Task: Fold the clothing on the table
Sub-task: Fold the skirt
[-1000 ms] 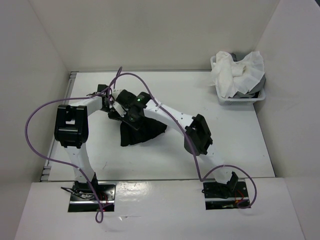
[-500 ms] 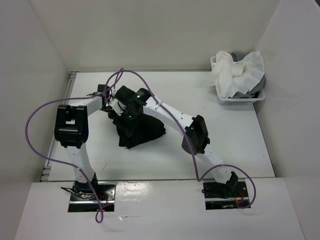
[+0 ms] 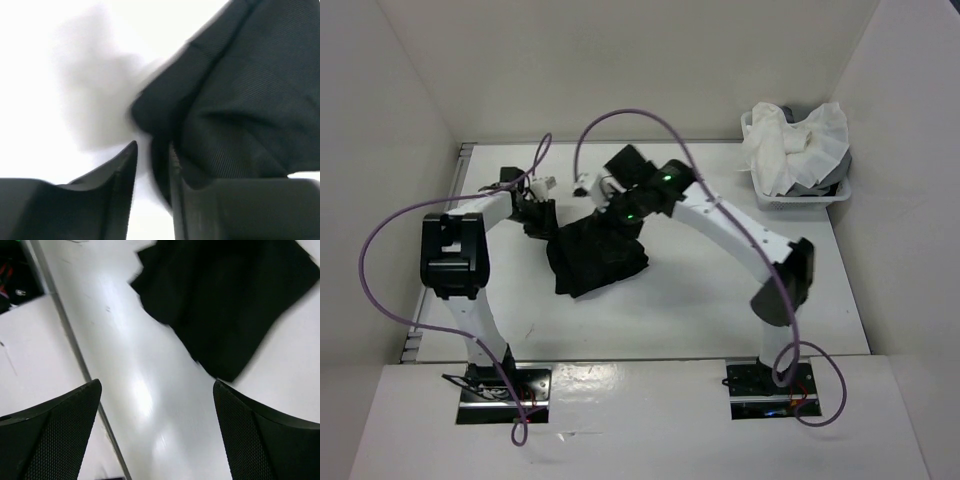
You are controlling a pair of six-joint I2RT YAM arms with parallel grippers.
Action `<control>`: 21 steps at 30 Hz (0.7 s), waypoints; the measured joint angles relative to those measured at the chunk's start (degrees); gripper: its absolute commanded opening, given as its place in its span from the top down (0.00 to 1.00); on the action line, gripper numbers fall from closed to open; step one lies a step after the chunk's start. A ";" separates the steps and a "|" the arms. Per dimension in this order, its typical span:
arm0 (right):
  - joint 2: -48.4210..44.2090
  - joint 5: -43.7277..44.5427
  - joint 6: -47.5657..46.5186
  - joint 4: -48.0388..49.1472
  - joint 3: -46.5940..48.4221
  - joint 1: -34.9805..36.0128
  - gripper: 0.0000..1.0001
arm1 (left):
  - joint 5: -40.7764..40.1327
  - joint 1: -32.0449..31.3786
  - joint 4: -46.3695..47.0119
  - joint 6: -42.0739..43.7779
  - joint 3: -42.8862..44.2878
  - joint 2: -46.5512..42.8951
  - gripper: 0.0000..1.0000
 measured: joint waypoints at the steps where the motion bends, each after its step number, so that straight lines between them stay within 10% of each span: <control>1: -3.65 -0.15 -0.42 1.16 -3.54 -1.95 0.04 | -0.17 1.18 -0.72 -0.07 0.04 -0.68 0.51; 5: -16.59 -0.31 -1.25 7.78 -18.43 -12.83 0.01 | -2.78 6.51 -3.30 1.33 0.42 -6.78 0.01; 12: -27.39 1.11 -1.14 14.58 -39.89 -25.09 0.01 | -6.03 8.72 -5.53 3.50 3.96 -25.94 0.01; 21: -33.05 1.92 -1.14 20.00 -52.30 -27.87 0.01 | 23.74 0.79 -15.93 12.39 9.99 -26.14 0.01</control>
